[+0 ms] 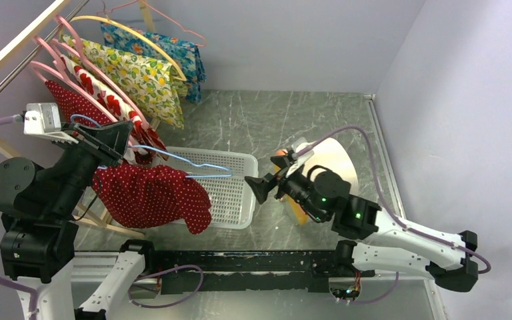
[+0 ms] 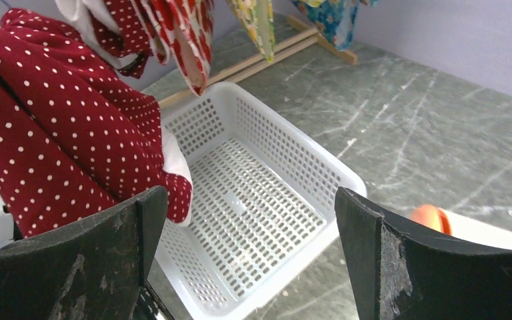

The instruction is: Remove the skirt from the hanger

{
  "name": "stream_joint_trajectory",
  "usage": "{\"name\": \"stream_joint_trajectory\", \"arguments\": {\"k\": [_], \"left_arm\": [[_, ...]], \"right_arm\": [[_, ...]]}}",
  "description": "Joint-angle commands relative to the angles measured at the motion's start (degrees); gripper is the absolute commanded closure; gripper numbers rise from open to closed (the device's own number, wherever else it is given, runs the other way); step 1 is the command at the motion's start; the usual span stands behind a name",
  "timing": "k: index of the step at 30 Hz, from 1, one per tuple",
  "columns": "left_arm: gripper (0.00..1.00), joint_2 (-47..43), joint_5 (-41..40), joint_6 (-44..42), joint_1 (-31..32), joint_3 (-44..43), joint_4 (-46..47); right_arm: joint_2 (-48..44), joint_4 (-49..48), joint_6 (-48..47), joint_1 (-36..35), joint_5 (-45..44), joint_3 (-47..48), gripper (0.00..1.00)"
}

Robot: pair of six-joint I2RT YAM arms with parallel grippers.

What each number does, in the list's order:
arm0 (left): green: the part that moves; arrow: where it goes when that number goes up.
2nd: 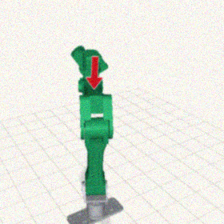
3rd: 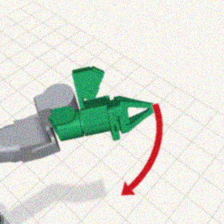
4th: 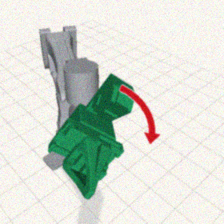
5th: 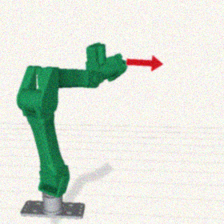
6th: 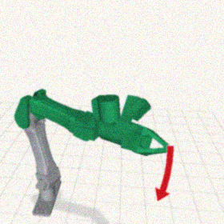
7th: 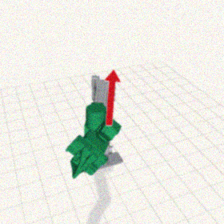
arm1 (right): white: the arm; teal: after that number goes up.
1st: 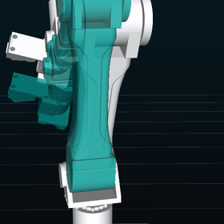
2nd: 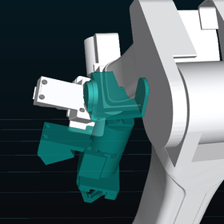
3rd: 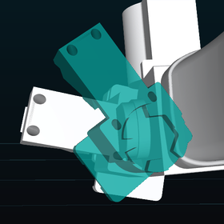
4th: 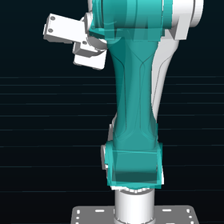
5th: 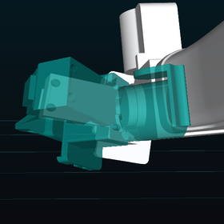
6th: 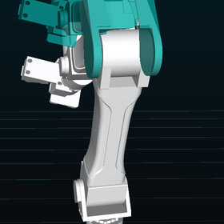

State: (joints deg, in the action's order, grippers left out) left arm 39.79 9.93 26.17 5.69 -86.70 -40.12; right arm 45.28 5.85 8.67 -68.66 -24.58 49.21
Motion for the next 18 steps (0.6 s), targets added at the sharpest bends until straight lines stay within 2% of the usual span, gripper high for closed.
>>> {"name": "stream_joint_trajectory", "arguments": {"k": [1, 4, 9, 12, 15, 18], "left_arm": [[0.93, -0.24, 5.63, -1.03, -0.42, -2.43, 6.02], [0.93, 0.19, 7.17, -1.05, -0.42, -3.61, 6.42], [0.93, -0.4, 8.24, -0.28, -0.48, -2.53, 8.73], [0.93, -0.13, 8.89, -0.07, -0.42, -2.6, 8.92], [0.93, 0.34, 9.09, -0.16, -0.46, -3.31, 8.22], [0.93, 0.38, 9.04, 0.25, -0.42, -3.03, 7.97]], "right_arm": [[5.27, -8.36, -2.6, 0.73, 7.08, 0.81, 0.0], [8.2, -10.57, -2.42, 1.35, 16.92, 1.28, 0.0], [13.16, -23.14, 3.22, 1.6, 32.25, -2.19, 0.0], [17.06, -26.93, 5.11, 1.67, 32.82, -2.14, 0.02], [20.29, -26.8, 5.43, 1.77, 32.79, -0.63, 0.13], [22.62, -27.56, 6.27, 1.76, 34.95, -0.06, 0.18]]}}
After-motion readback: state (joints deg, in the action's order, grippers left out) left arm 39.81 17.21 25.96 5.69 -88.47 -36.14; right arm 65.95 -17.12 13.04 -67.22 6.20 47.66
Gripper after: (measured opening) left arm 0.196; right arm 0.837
